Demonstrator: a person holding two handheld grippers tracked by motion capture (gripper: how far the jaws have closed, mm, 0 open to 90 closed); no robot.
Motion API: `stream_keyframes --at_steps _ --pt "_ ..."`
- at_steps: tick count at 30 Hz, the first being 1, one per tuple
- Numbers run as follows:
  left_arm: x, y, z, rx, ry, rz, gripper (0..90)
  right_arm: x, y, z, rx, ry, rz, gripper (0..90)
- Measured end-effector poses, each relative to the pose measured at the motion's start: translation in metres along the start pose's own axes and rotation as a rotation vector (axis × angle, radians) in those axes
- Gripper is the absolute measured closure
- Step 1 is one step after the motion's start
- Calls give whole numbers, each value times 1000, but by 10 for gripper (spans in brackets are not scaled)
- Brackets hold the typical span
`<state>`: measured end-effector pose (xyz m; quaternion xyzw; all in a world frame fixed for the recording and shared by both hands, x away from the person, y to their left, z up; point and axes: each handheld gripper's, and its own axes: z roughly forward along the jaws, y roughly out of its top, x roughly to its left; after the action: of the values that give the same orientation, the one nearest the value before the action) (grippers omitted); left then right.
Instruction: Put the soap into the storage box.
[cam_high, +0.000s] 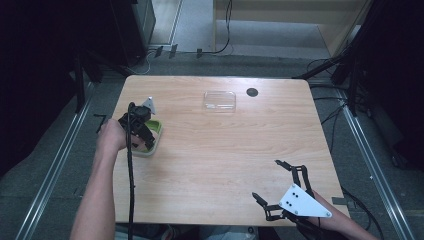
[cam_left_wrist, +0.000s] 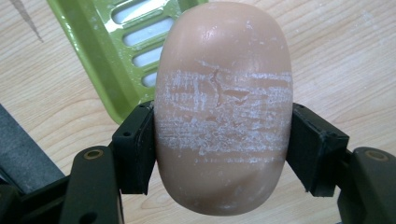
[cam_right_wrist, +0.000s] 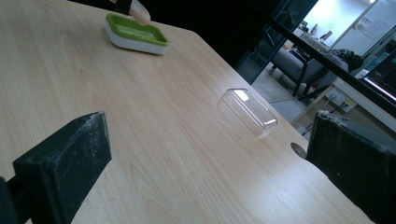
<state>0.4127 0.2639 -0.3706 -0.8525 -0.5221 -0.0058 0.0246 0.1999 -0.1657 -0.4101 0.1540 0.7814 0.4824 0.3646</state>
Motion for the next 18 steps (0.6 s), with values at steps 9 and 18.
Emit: stream_keyframes --at_steps 9,18 --pt "5 3 -1 0 -7 -14 333 0 0 0 1 1 3 0" --pt "11 6 -4 -8 -10 -28 333 0 0 0 1 0 3 0"
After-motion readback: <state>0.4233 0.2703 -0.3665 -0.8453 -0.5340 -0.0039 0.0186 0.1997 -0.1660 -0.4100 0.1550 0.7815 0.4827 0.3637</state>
